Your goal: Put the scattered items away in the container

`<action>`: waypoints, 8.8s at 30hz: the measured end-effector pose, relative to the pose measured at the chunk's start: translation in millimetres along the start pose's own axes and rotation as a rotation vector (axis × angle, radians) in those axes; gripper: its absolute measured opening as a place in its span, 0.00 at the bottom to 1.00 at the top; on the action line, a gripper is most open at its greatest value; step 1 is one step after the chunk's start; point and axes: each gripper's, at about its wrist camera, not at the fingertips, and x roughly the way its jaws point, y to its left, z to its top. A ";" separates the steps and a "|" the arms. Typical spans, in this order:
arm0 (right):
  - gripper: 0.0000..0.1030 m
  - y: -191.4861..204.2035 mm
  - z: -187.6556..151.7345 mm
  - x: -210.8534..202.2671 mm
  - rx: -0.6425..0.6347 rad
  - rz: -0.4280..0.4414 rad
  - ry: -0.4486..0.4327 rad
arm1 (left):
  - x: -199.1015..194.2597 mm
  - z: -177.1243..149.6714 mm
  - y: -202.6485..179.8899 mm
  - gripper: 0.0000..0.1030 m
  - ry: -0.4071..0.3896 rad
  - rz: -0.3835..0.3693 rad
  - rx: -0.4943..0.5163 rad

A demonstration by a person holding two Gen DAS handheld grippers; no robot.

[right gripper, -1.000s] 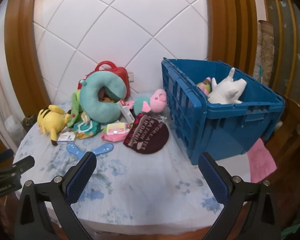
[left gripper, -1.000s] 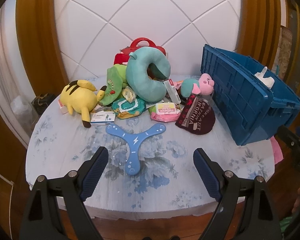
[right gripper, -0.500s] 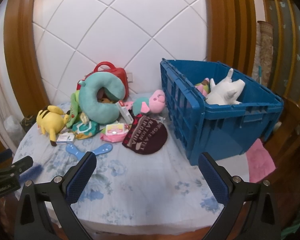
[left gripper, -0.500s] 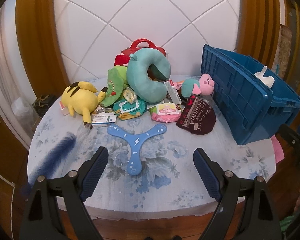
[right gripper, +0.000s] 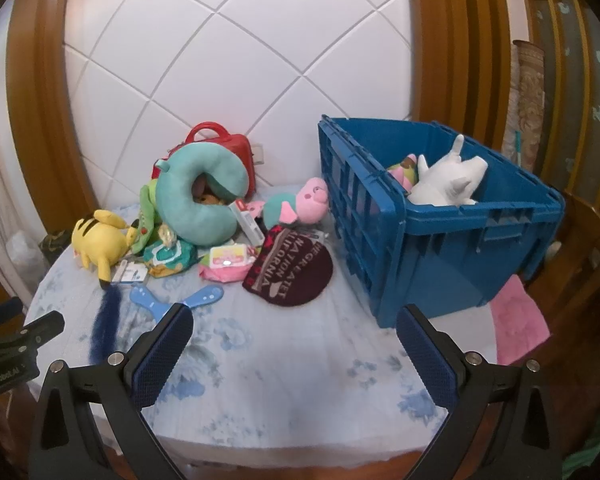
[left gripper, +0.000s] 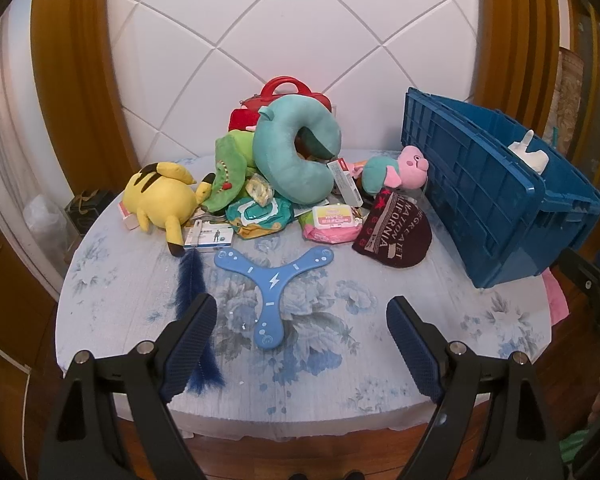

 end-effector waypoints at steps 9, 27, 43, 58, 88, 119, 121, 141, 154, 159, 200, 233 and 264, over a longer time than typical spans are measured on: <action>1.00 -2.6 -2.0 -1.2 0.008 -0.005 0.001 | -1.7 -5.5 -7.3 0.85 -0.005 0.002 0.008; 1.00 -9.8 -4.3 5.5 0.019 -0.005 0.010 | 2.2 -11.0 -21.5 0.85 -0.001 0.010 0.016; 1.00 -16.3 -1.4 47.9 0.028 0.118 0.031 | 50.6 -18.5 -20.1 0.85 0.084 0.040 -0.022; 1.00 45.0 1.9 224.4 0.007 0.138 0.260 | 203.2 17.8 54.2 0.85 0.256 0.042 -0.052; 1.00 -15.3 13.5 472.6 0.153 -0.073 0.512 | 480.9 73.9 -46.0 1.00 0.427 -0.030 0.130; 0.20 -5.3 -33.3 380.7 0.142 -0.078 0.516 | 380.2 56.4 -25.5 0.39 0.396 -0.077 0.111; 0.20 -11.7 -34.7 382.2 0.135 -0.080 0.510 | 377.7 58.1 -38.3 0.76 0.383 -0.096 0.106; 0.24 -42.8 -49.8 407.3 0.049 0.019 0.567 | 444.1 48.5 -115.9 0.54 0.392 0.022 0.086; 0.19 32.3 -30.6 372.5 0.038 0.055 0.465 | 381.3 19.0 -24.4 0.15 0.453 -0.026 0.104; 0.19 49.2 -18.5 357.4 0.041 0.057 0.411 | 364.7 22.2 20.1 0.10 0.450 0.005 0.070; 0.20 50.3 -18.0 474.2 -0.173 0.251 0.547 | 460.2 19.6 -59.5 0.88 0.432 0.206 -0.155; 0.20 69.6 18.0 386.3 -0.151 0.194 0.354 | 333.4 64.2 -54.6 0.69 0.202 0.069 -0.012; 0.20 -155.8 201.5 133.5 -0.006 0.003 -0.140 | 155.8 214.9 -226.0 0.69 -0.132 -0.250 0.168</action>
